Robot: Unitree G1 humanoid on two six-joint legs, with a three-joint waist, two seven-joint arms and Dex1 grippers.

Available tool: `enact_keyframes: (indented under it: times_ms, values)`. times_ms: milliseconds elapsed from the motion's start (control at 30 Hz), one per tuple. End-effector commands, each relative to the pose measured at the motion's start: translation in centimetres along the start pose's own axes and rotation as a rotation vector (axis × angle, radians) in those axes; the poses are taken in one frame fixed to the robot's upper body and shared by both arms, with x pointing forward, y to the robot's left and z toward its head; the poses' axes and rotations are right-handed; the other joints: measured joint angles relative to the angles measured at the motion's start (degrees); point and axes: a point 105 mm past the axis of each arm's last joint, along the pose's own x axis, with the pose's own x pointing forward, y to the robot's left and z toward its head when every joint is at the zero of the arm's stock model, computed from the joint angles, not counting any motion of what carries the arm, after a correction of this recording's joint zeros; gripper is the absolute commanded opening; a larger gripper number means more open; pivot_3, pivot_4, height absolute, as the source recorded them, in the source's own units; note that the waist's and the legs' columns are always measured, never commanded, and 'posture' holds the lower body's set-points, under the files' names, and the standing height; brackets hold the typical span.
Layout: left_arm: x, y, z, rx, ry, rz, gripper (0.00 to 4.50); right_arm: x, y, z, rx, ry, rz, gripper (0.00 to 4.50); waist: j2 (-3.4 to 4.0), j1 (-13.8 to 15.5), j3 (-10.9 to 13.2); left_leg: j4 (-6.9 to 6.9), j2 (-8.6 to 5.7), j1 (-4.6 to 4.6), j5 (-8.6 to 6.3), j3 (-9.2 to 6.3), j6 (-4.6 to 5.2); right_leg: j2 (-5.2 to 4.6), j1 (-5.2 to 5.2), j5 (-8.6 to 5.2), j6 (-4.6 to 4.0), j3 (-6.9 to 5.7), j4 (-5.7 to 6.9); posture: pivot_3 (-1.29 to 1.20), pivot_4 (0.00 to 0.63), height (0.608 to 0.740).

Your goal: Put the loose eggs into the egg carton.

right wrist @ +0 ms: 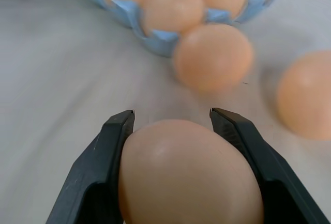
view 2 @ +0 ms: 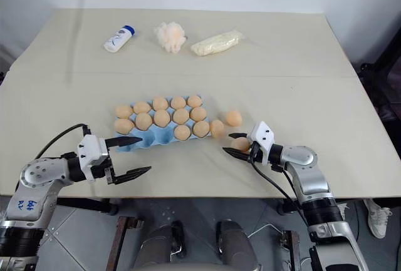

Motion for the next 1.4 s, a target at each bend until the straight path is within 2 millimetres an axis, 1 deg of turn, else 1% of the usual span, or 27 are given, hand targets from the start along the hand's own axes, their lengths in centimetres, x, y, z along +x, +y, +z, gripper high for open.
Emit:
enact_keyframes:
  times_ms: [33, 133, 200, 267, 333, 367, 400, 567, 667, 733, 767, 800, 833, 900, 933, 967, 1000, 1033, 1100, 1167, 1200, 1267, 1300, 1400]
  values:
    - [-1.4, 1.0, 0.8, 0.015, -0.017, 0.073, 4.50, 0.8, 1.6, 3.9, -0.031, -0.076, 0.089, 2.20, 0.00, -0.29, 0.00, 0.00, 0.01, 0.02, 0.00, 0.01, 0.00, 0.00, 0.00, 0.00, 0.00, 0.01, 0.03, 0.00, 0.150, 0.740]
    - [-2.4, 1.7, 0.5, -0.012, -0.017, 0.136, 4.50, 2.8, 2.4, 6.6, -0.033, -0.127, 0.131, 2.20, 0.00, -0.50, 0.00, 0.00, 0.03, 0.07, 0.00, 0.00, -0.03, 0.00, -0.01, 0.00, -0.06, 0.01, 0.08, 0.00, 0.150, 0.740]
    - [-2.9, 2.1, 0.4, -0.029, -0.021, 0.174, 4.50, 4.2, 2.7, 7.8, -0.034, -0.145, 0.149, 2.20, 0.00, -0.60, 0.00, 0.00, 0.05, 0.06, 0.01, -0.01, -0.05, 0.00, -0.02, 0.01, -0.12, -0.02, 0.08, 0.00, 0.150, 0.740]
    - [-3.7, 2.5, 0.1, -0.047, -0.014, 0.210, 4.50, 6.7, 2.8, 9.0, -0.062, -0.153, 0.165, 2.20, 0.00, -0.59, 0.00, -0.02, 0.05, 0.02, 0.02, -0.01, -0.06, 0.00, -0.07, 0.02, -0.14, -0.03, 0.07, 0.00, 0.150, 0.740]
    - [-4.7, 2.6, -0.4, -0.059, 0.008, 0.230, 4.50, 9.9, 3.3, 10.0, -0.091, -0.154, 0.196, 2.20, 0.00, -1.26, 0.00, -0.06, 0.06, 0.00, 0.02, 0.02, -0.07, 0.00, -0.12, 0.01, -0.15, -0.01, 0.03, 0.00, 0.150, 0.740]
    - [-5.0, 2.6, -0.6, -0.062, 0.014, 0.235, 4.50, 11.3, 3.5, 10.3, -0.101, -0.151, 0.210, 2.20, 0.00, -1.41, 0.00, -0.09, 0.05, -0.02, 0.02, 0.05, -0.08, 0.00, -0.15, 0.01, -0.15, 0.01, 0.04, 0.00, 0.150, 0.740]
    - [-5.1, 2.5, -0.6, -0.061, 0.017, 0.236, 4.50, 12.2, 3.6, 10.4, -0.109, -0.145, 0.213, 2.20, -0.03, -1.49, -0.02, -0.14, 0.05, -0.05, 0.03, 0.05, -0.10, 0.00, -0.21, 0.00, -0.17, -0.02, 0.04, 0.00, 0.150, 0.740]
    - [-5.1, 2.3, -0.3, -0.059, 0.012, 0.241, 4.50, 15.6, 3.9, 10.4, -0.141, -0.115, 0.219, 2.20, -0.06, -0.86, -0.04, -0.24, 0.04, -0.20, 0.03, 0.11, -0.13, -0.01, -0.40, -0.02, -0.19, -0.10, 0.02, 0.00, 0.150, 0.740]
    - [-5.1, 2.1, -0.2, -0.060, 0.013, 0.242, 4.50, 16.8, 4.5, 10.6, -0.130, -0.119, 0.241, 2.95, -0.08, -0.99, -0.05, -0.21, 0.04, -0.31, 0.03, 0.25, -0.11, -0.02, -0.55, -0.01, -0.16, -0.08, 0.02, 0.00, 0.150, 0.740]
    - [-5.0, 1.9, -0.2, -0.061, 0.014, 0.241, 4.50, 17.0, 4.7, 10.7, -0.131, -0.125, 0.252, 3.66, -0.08, -1.13, -0.05, -0.21, 0.06, -0.33, 0.03, 0.26, -0.14, -0.02, -0.60, -0.01, -0.16, -0.08, 0.06, 0.00, 0.150, 0.740]
    - [-5.0, 1.9, -0.2, -0.058, 0.018, 0.236, 4.50, 16.8, 4.8, 10.8, -0.134, -0.136, 0.257, 4.04, -0.08, -1.21, -0.05, -0.21, 0.06, -0.34, 0.04, 0.26, -0.17, -0.02, -0.63, -0.01, -0.16, -0.08, 0.09, 0.00, 0.150, 0.740]
    - [-4.9, 1.8, -0.1, -0.057, 0.020, 0.233, 4.50, 16.5, 4.7, 11.0, -0.133, -0.146, 0.258, 4.32, -0.08, -1.33, -0.05, -0.21, 0.06, -0.34, 0.05, 0.26, -0.19, -0.02, -0.63, -0.01, -0.16, -0.08, 0.12, 0.00, 0.150, 0.740]
    - [-4.9, 1.7, 0.0, -0.056, 0.020, 0.229, 4.50, 16.0, 4.6, 11.1, -0.131, -0.154, 0.259, 4.49, -0.08, -1.39, -0.05, -0.21, 0.06, -0.33, 0.06, 0.26, -0.21, -0.01, -0.64, -0.01, -0.16, -0.08, 0.15, 0.00, 0.150, 0.740]
    - [-4.6, 1.7, 0.2, -0.051, 0.016, 0.215, 4.50, 14.2, 4.1, 11.3, -0.142, -0.178, 0.249, 4.49, -0.08, -1.42, -0.05, -0.21, 0.07, -0.34, 0.09, 0.25, -0.24, -0.01, -0.66, -0.01, -0.16, -0.08, 0.17, 0.00, 0.150, 0.740]
    - [-4.2, 1.6, 0.4, -0.046, 0.010, 0.202, 4.50, 12.8, 3.7, 11.4, -0.149, -0.197, 0.234, 4.49, -0.08, -1.29, -0.05, -0.22, 0.07, -0.34, 0.08, 0.25, -0.23, -0.02, -0.66, -0.01, -0.16, -0.08, 0.16, 0.00, 0.150, 0.740]
    - [-4.0, 1.6, 0.5, -0.043, 0.006, 0.193, 4.50, 11.9, 3.6, 11.4, -0.155, -0.209, 0.223, 4.49, -0.08, -0.92, -0.05, -0.23, 0.07, -0.34, 0.08, 0.24, -0.23, -0.02, -0.65, -0.01, -0.16, -0.08, 0.14, 0.00, 0.150, 0.740]
    - [-3.5, 1.6, 0.8, -0.038, -0.004, 0.178, 4.50, 10.3, 3.1, 11.2, -0.160, -0.223, 0.194, 4.49, -0.08, -0.66, -0.05, -0.25, 0.06, -0.37, 0.07, 0.22, -0.22, -0.04, -0.66, -0.01, -0.16, -0.09, 0.11, 0.00, 0.150, 0.740]
    - [-3.1, 1.6, 0.9, -0.034, -0.010, 0.168, 4.50, 9.2, 2.9, 11.1, -0.165, -0.231, 0.174, 4.49, -0.09, -0.29, -0.05, -0.25, 0.05, -0.37, 0.06, 0.23, -0.21, -0.05, -0.65, -0.01, -0.16, -0.09, 0.08, 0.00, 0.150, 0.740]
    - [-2.2, 1.7, 1.4, -0.029, -0.030, 0.145, 4.50, 6.3, 1.6, 10.2, -0.154, -0.247, 0.072, 4.49, -0.10, 0.12, -0.06, -0.27, 0.03, -0.37, 0.06, 0.23, -0.20, -0.06, -0.65, -0.01, -0.16, -0.08, 0.05, 0.00, 0.150, 0.740]
    - [-1.8, 1.7, 1.5, -0.029, -0.037, 0.135, 4.50, 5.1, 1.1, 9.8, -0.144, -0.249, 0.025, 4.49, -0.10, 0.10, -0.06, -0.27, 0.03, -0.36, 0.06, 0.23, -0.20, -0.06, -0.65, -0.01, -0.17, -0.08, 0.04, 0.00, 0.150, 0.740]
    - [-1.3, 1.6, 1.6, -0.025, -0.041, 0.114, 4.50, 3.6, 0.6, 8.8, -0.152, -0.226, -0.026, 4.49, -0.10, -0.15, -0.06, -0.26, 0.03, -0.36, 0.06, 0.23, -0.20, -0.05, -0.64, -0.01, -0.17, -0.07, 0.05, 0.00, 0.150, 0.740]
    - [-0.1, 1.4, 1.8, -0.019, -0.054, 0.069, 4.50, 0.0, -0.7, 6.3, -0.141, -0.165, -0.149, 4.49, -0.09, 0.06, -0.06, -0.24, 0.04, -0.32, 0.06, 0.26, -0.20, -0.02, -0.63, -0.01, -0.17, -0.03, 0.08, 0.00, 0.150, 0.740]
    - [0.2, 1.4, 1.8, -0.017, -0.057, 0.054, 4.50, -1.4, -1.1, 5.4, -0.135, -0.141, -0.192, 4.49, -0.10, 0.20, -0.06, -0.25, 0.04, -0.31, 0.06, 0.22, -0.20, -0.01, -0.60, -0.01, -0.17, -0.07, 0.06, 0.00, 0.150, 0.740]
    - [1.1, 1.3, 1.9, -0.014, -0.065, 0.020, 4.50, -3.9, -1.5, 3.4, -0.123, -0.079, -0.268, 4.49, -0.09, 0.05, -0.05, -0.21, 0.02, -0.32, 0.07, 0.23, -0.16, 0.01, -0.57, -0.01, -0.16, -0.05, 0.01, 0.00, 0.150, 0.740]
